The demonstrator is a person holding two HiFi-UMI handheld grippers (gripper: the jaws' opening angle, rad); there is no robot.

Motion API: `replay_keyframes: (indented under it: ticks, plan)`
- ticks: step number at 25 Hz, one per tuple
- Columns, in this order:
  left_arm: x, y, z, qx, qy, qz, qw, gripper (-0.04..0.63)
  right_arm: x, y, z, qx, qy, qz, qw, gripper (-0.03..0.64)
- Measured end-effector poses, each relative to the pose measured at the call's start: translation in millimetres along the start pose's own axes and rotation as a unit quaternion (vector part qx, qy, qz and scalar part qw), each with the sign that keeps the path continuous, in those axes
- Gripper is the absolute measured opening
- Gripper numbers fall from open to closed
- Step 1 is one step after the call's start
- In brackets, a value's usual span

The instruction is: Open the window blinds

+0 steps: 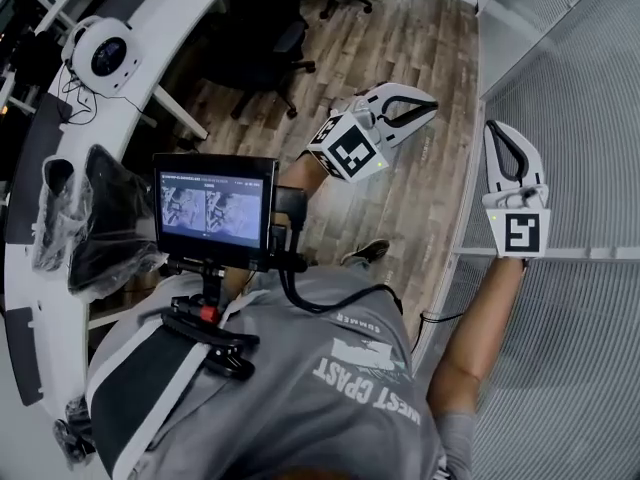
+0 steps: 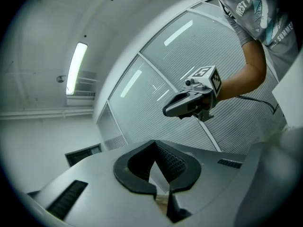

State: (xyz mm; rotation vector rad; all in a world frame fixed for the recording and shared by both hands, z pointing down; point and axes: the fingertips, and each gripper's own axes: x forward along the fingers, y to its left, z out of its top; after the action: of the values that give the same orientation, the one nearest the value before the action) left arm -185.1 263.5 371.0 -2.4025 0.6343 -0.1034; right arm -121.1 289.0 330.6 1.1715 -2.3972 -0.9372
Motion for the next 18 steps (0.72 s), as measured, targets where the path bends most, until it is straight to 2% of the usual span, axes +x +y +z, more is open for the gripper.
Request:
replay_keyframes:
  ticks: [4,9,13,18]
  plan:
    - [33,37,-24,0.008,0.009,0.011,0.9999,0.005,42,-28,-27,-0.006,-0.009,0.017,1.0,0.002]
    - [110,75,-55,-0.001,0.012,0.033,0.9994,0.005,72,-87,-84,-0.017,-0.019,0.034,0.999,0.002]
    - [168,84,-69,0.008,0.013,0.033,0.9993,0.005,83,-131,-127,-0.01,-0.013,0.038,0.999,0.002]
    - [219,124,-92,0.001,0.026,0.029,0.9992,0.005,122,-186,-155,-0.008,-0.015,0.041,0.999,0.002]
